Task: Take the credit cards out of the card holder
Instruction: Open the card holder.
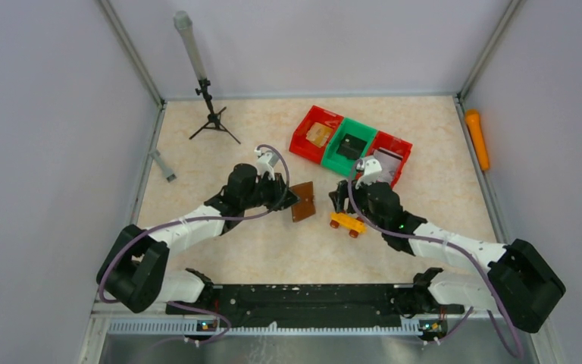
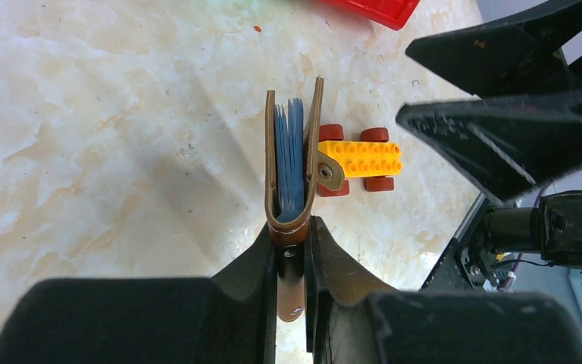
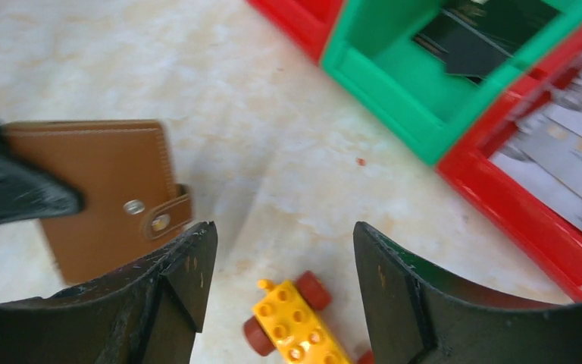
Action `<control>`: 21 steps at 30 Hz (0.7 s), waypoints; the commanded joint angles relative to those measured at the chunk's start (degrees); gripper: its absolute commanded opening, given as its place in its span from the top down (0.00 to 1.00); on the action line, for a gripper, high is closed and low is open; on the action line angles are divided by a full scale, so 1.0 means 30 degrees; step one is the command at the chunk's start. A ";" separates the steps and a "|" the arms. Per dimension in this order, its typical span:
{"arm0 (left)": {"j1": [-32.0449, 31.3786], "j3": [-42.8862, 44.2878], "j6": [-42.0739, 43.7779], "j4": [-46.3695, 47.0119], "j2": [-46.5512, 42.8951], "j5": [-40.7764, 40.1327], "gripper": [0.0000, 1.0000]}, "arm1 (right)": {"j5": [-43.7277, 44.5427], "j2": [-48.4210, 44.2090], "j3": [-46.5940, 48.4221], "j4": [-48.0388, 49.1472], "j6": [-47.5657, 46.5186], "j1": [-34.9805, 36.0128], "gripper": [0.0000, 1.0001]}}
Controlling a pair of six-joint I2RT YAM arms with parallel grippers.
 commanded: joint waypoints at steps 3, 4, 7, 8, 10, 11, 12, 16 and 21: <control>-0.0022 0.0175 0.0191 0.1300 -0.0873 0.0669 1.00 | -0.7201 0.0235 -0.0206 0.3956 -0.1449 0.0005 0.32; -0.0023 0.0188 0.0163 0.1371 -0.0889 0.0730 1.00 | -0.7891 0.0565 -0.0031 0.3954 -0.1483 0.0005 0.32; -0.0015 0.0131 0.0132 0.1549 -0.0924 0.0932 1.00 | -0.9170 0.1622 0.0598 0.3828 -0.1444 0.0008 0.32; -0.0011 0.0089 0.0132 0.1633 -0.0914 0.1019 1.00 | -0.9342 0.2009 0.0784 0.3677 -0.1409 0.0031 0.32; 0.0005 0.0100 0.0082 0.1757 -0.0839 0.1266 1.00 | -0.9552 0.2454 0.1079 0.3457 -0.1344 0.0033 0.32; -0.0016 0.0101 0.0052 0.1805 -0.0816 0.1463 1.00 | -0.9672 0.2652 0.1166 0.3408 -0.1297 0.0027 0.31; -0.0008 0.0102 0.0023 0.1921 -0.0783 0.1580 1.00 | -0.9888 0.2874 0.1279 0.3336 -0.1306 0.0033 0.31; -0.0019 0.0078 -0.0094 0.2279 -0.0634 0.2137 1.00 | -1.0234 0.3729 0.1943 0.2874 -0.1086 0.0034 0.31; -0.0004 0.0116 -0.0132 0.2355 -0.0515 0.2352 1.00 | -0.7299 0.3260 0.1791 0.2244 -0.0669 0.0025 0.34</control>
